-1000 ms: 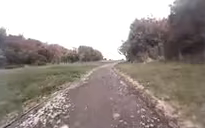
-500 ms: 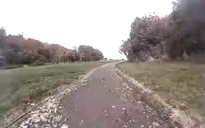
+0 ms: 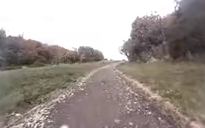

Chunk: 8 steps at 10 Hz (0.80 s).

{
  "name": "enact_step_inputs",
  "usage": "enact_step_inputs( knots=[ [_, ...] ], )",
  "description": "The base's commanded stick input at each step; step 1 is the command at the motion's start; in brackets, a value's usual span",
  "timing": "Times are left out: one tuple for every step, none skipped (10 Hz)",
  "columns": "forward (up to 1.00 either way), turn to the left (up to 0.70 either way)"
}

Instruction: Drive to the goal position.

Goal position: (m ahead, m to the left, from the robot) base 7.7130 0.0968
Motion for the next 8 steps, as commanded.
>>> enact_step_inputs(
  knots=[
    [0.24, 0.00],
    [0.48, 0.00],
    [0.70, 0.00],
    [0.70, 0.00],
    [0.70, 0.00],
    [0.70, 0.00],
    [0.70, -0.08],
    [0.70, -0.18]
  ],
)
